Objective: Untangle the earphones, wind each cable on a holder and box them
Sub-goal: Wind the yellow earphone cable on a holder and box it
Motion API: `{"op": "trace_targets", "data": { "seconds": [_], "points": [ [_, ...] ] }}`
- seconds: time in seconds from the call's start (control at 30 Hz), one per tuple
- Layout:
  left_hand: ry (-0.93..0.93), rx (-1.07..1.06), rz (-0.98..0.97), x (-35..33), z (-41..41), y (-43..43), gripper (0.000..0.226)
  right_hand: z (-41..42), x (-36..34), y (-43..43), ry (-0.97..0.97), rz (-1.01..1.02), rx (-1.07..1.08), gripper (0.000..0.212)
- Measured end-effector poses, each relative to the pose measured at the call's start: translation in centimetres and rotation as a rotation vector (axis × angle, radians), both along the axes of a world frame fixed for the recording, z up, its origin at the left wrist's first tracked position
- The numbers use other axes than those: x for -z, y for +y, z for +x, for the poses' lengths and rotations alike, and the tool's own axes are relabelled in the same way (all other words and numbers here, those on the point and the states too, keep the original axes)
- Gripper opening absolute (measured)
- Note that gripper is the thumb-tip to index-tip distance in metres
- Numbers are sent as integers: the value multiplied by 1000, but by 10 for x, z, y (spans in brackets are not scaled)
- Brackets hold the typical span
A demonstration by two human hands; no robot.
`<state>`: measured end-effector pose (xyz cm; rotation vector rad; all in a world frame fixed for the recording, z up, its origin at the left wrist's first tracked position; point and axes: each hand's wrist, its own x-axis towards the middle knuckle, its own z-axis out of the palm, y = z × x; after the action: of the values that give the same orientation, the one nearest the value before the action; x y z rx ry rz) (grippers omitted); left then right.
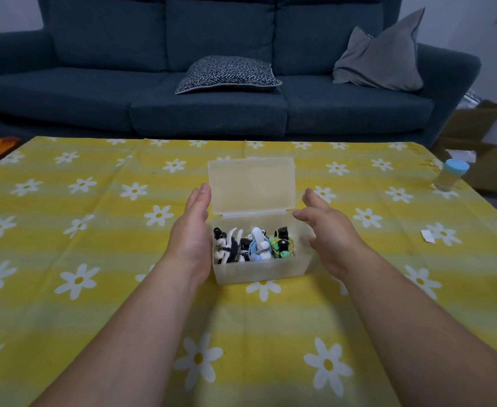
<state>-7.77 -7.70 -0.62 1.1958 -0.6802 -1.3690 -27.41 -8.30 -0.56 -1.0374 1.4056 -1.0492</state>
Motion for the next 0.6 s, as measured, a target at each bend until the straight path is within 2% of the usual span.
{"op": "trace_targets", "data": {
  "seconds": [0.17, 0.23, 0.4, 0.53, 0.6],
  "points": [
    [23, 123, 28, 3, 3, -6, 66, 9, 1, -6, -76, 11, -30, 68],
    [27, 106, 29, 4, 5, -7, 67, 11, -2, -6, -141, 10, 17, 63],
    [64, 12, 21, 2, 9, -8, 51, 5, -8, -6, -278, 40, 136, 34],
    [104, -18, 10, -3, 8, -4, 50, 0, -7, -6, -317, 57, 153, 50],
    [98, -41, 32, -3, 7, -2, 44, -3, -6, -4, -355, 62, 196, 49]
  ]
}}
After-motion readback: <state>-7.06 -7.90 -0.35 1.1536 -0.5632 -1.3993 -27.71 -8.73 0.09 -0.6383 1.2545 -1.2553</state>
